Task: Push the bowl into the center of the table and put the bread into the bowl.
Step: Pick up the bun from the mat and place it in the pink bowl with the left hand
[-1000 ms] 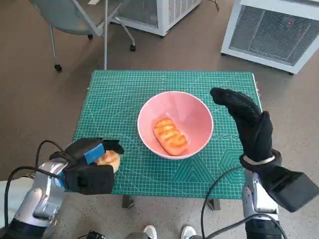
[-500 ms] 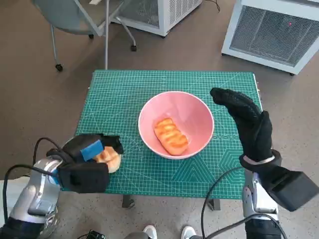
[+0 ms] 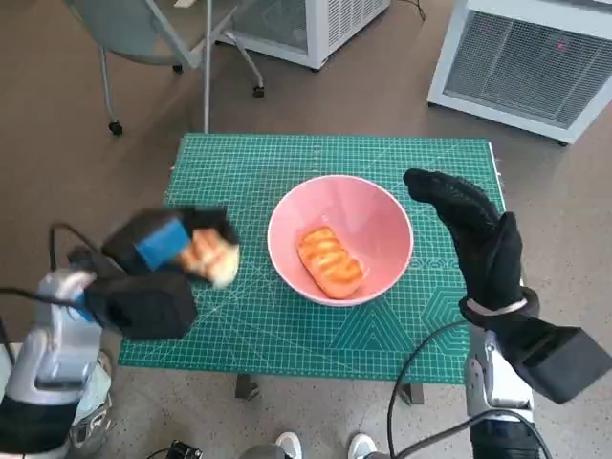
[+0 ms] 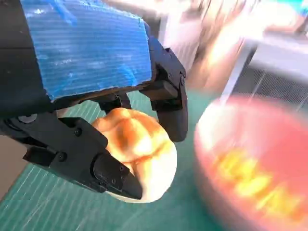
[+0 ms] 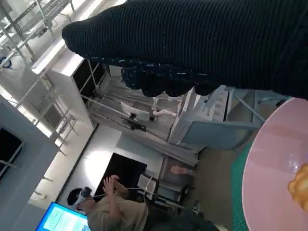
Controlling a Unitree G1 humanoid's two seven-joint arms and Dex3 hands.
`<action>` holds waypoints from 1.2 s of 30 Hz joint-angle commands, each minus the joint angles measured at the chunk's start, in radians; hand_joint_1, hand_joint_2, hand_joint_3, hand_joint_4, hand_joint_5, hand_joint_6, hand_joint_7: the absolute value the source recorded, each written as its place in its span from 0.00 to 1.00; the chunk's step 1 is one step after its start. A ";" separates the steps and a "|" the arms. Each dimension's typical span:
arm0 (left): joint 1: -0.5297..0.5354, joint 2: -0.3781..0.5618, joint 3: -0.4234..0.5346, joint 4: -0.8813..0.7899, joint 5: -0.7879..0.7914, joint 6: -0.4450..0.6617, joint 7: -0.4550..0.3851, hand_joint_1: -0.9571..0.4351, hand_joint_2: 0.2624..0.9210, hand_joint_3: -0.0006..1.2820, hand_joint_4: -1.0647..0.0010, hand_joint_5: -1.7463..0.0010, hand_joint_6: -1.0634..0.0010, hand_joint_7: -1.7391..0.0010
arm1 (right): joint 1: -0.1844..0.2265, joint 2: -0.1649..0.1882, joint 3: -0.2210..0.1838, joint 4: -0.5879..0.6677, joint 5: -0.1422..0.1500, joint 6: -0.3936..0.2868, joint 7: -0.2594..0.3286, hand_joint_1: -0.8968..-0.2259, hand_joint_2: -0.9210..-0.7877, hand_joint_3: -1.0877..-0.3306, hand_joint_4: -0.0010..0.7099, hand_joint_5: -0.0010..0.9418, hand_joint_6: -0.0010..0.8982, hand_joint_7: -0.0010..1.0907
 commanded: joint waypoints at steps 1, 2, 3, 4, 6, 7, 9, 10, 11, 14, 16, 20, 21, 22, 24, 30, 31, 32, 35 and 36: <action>-0.061 -0.056 0.011 -0.042 -0.011 -0.007 0.063 0.69 1.00 0.05 0.32 0.36 0.43 0.31 | 0.004 0.001 -0.001 0.018 0.009 0.008 0.014 0.32 0.00 0.39 0.17 0.01 0.00 0.36; -0.073 -0.073 0.006 -0.041 -0.006 -0.020 0.086 0.69 1.00 0.05 0.31 0.36 0.43 0.31 | 0.006 0.001 -0.001 0.016 0.010 0.008 0.015 0.32 0.00 0.39 0.17 0.01 0.00 0.36; -0.082 -0.085 0.001 -0.037 -0.001 -0.029 0.102 0.69 0.99 0.04 0.31 0.36 0.42 0.32 | 0.006 0.001 -0.001 0.018 0.011 0.007 0.017 0.32 0.00 0.39 0.17 0.01 0.00 0.36; -0.092 -0.099 -0.006 -0.031 0.005 -0.041 0.121 0.69 0.99 0.04 0.30 0.36 0.41 0.33 | 0.006 0.001 -0.001 0.017 0.011 0.007 0.018 0.32 0.00 0.39 0.17 0.01 0.00 0.36; -0.110 -0.122 -0.019 -0.015 0.013 -0.068 0.150 0.69 0.99 0.03 0.29 0.36 0.39 0.35 | 0.008 0.001 -0.001 0.015 0.012 0.007 0.019 0.32 0.00 0.39 0.17 0.01 0.00 0.36; -0.120 -0.132 -0.026 -0.003 0.015 -0.082 0.162 0.69 0.99 0.03 0.29 0.36 0.38 0.37 | 0.008 0.001 -0.001 0.016 0.012 0.007 0.019 0.32 0.00 0.39 0.17 0.01 0.00 0.36; -0.148 -0.159 -0.045 0.028 0.020 -0.125 0.194 0.69 0.99 0.03 0.28 0.34 0.37 0.39 | 0.009 0.001 0.000 0.016 0.013 0.006 0.019 0.32 0.00 0.39 0.17 0.01 0.00 0.36; -0.161 -0.172 -0.055 0.044 0.021 -0.149 0.209 0.69 0.99 0.02 0.28 0.34 0.37 0.40 | 0.010 0.001 0.000 0.015 0.012 0.006 0.019 0.32 0.00 0.39 0.17 0.01 0.00 0.36; -0.170 -0.180 -0.061 0.056 0.022 -0.167 0.219 0.69 0.99 0.02 0.28 0.34 0.36 0.40 | 0.011 0.001 0.000 0.014 0.012 0.006 0.019 0.32 0.00 0.39 0.17 0.01 0.00 0.36; -0.208 -0.210 -0.090 0.108 0.030 -0.235 0.249 0.69 0.99 0.02 0.27 0.34 0.36 0.41 | 0.014 0.002 0.000 0.010 0.011 0.005 0.018 0.32 0.00 0.39 0.17 0.01 0.00 0.36; -0.232 -0.228 -0.110 0.152 0.036 -0.287 0.268 0.69 0.98 0.02 0.27 0.35 0.36 0.39 | 0.017 0.002 0.000 0.006 0.010 0.005 0.017 0.32 0.00 0.39 0.17 0.01 0.00 0.36; -0.267 -0.256 -0.145 0.252 0.047 -0.386 0.299 0.69 0.98 0.02 0.26 0.37 0.37 0.38 | 0.023 0.002 0.000 0.001 0.009 0.004 0.015 0.32 0.00 0.39 0.17 0.01 0.00 0.36; -0.273 -0.261 -0.152 0.275 0.049 -0.406 0.304 0.69 0.98 0.02 0.25 0.38 0.37 0.37 | 0.024 0.002 -0.001 0.001 0.009 0.004 0.015 0.31 0.00 0.39 0.17 0.01 0.00 0.36; -0.280 -0.267 -0.161 0.300 0.052 -0.428 0.309 0.69 0.98 0.02 0.25 0.38 0.37 0.37 | 0.026 0.001 -0.001 0.000 0.009 0.003 0.015 0.31 0.00 0.39 0.17 0.01 0.00 0.36; -0.292 -0.278 -0.177 0.345 0.058 -0.459 0.315 0.69 0.98 0.02 0.25 0.38 0.38 0.37 | 0.030 0.001 -0.002 -0.001 0.009 0.002 0.014 0.31 0.00 0.39 0.17 0.01 0.00 0.36; -0.322 -0.306 -0.214 0.446 0.071 -0.497 0.307 0.69 1.00 0.02 0.28 0.37 0.40 0.35 | 0.040 0.002 -0.005 -0.007 0.009 0.003 0.010 0.32 0.00 0.39 0.17 0.01 0.00 0.36; -0.325 -0.309 -0.219 0.458 0.073 -0.499 0.306 0.69 1.00 0.03 0.29 0.37 0.40 0.35 | 0.041 0.002 -0.005 -0.008 0.009 0.003 0.009 0.32 0.00 0.39 0.17 0.01 0.00 0.36; -0.328 -0.313 -0.224 0.473 0.075 -0.500 0.305 0.69 1.00 0.03 0.29 0.36 0.40 0.35 | 0.042 0.003 -0.006 -0.010 0.008 0.003 0.008 0.32 0.00 0.39 0.17 0.01 0.00 0.36; -0.336 -0.321 -0.234 0.508 0.081 -0.505 0.307 0.69 1.00 0.04 0.31 0.35 0.41 0.34 | 0.046 0.004 -0.006 -0.015 0.005 0.005 0.003 0.32 0.00 0.39 0.17 0.01 0.00 0.36; -0.339 -0.325 -0.238 0.523 0.084 -0.507 0.308 0.69 1.00 0.04 0.31 0.35 0.41 0.34 | 0.047 0.005 -0.005 -0.018 0.004 0.005 0.001 0.32 0.00 0.39 0.17 0.01 0.00 0.36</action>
